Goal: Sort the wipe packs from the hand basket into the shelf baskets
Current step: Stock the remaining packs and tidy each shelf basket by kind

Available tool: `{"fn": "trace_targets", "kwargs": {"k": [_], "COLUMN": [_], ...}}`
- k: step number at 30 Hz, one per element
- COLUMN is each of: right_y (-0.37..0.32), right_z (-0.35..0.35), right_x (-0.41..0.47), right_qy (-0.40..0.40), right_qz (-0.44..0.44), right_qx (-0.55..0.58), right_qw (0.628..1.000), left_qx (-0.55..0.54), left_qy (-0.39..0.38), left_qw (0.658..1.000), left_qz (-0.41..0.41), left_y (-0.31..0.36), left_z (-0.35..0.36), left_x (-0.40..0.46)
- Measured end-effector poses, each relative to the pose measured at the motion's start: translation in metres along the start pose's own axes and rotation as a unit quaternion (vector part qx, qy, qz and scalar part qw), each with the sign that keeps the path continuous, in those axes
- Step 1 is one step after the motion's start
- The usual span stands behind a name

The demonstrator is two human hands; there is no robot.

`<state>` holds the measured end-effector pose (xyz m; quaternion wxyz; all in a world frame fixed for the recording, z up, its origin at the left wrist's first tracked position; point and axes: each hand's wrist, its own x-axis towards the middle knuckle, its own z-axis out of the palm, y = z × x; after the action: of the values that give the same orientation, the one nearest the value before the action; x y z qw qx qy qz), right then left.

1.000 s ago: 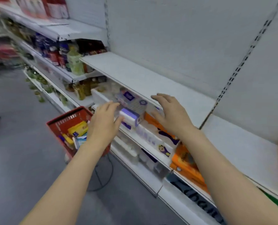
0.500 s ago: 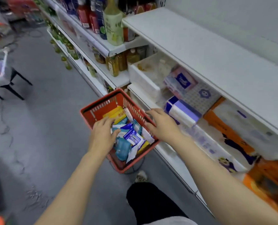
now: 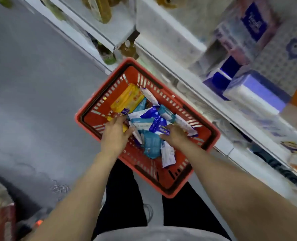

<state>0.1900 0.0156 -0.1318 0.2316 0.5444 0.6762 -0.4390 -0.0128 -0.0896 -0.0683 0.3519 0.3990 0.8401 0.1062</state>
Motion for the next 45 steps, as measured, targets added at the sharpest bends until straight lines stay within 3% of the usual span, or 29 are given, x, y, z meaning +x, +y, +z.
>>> {"fn": "trace_targets", "kwargs": {"k": [5, 9, 12, 15, 19, 21, 27, 30, 33, 38, 45], "right_y": [-0.002, -0.012, -0.015, -0.015, -0.012, -0.011, -0.009, -0.005, 0.005, 0.048, 0.171], "right_z": [0.027, 0.047, 0.045, 0.036, 0.034, 0.037, 0.038, 0.028, 0.011, -0.018, -0.033], "right_x": [0.036, 0.043, 0.033, 0.013, -0.020, -0.034, -0.073, -0.095, -0.124, -0.197, -0.336], "right_qy": [0.082, 0.121, 0.154, 0.193, 0.242, 0.257, 0.299, 0.306, 0.302, 0.322, 0.397], "right_qz": [0.083, 0.181, 0.174, 0.133, 0.134, 0.138, 0.127, 0.095, 0.042, -0.037, -0.093], "right_qx": [0.034, -0.111, -0.130, 0.045, 0.226, 0.310, 0.509, 0.563, 0.591, 0.623, 0.636], "right_qw": [0.993, 0.970, 0.964, 0.971, 0.934, 0.905, 0.797, 0.762, 0.747, 0.712, 0.655], "left_qx": [-0.003, -0.020, 0.017, 0.070, 0.176, 0.199, -0.011, -0.132, -0.266, -0.324, -0.318], "left_qy": [-0.109, -0.187, -0.246, -0.280, -0.289, -0.285, -0.201, -0.182, -0.183, -0.163, -0.239], "left_qw": [0.994, 0.982, 0.967, 0.948, 0.918, 0.918, 0.978, 0.974, 0.947, 0.931, 0.901], "left_qz": [0.016, 0.017, 0.065, 0.131, 0.206, 0.193, 0.057, 0.027, -0.007, 0.035, 0.171], "left_y": [-0.027, -0.043, -0.054, -0.051, -0.043, -0.040, -0.018, 0.006, 0.036, 0.106, 0.236], "left_z": [-0.003, -0.003, 0.007, 0.021, 0.038, 0.040, 0.009, -0.011, -0.020, -0.010, 0.044], "left_x": [0.058, 0.085, 0.092, 0.097, 0.108, 0.113, 0.103, 0.074, 0.033, -0.046, -0.190]}}
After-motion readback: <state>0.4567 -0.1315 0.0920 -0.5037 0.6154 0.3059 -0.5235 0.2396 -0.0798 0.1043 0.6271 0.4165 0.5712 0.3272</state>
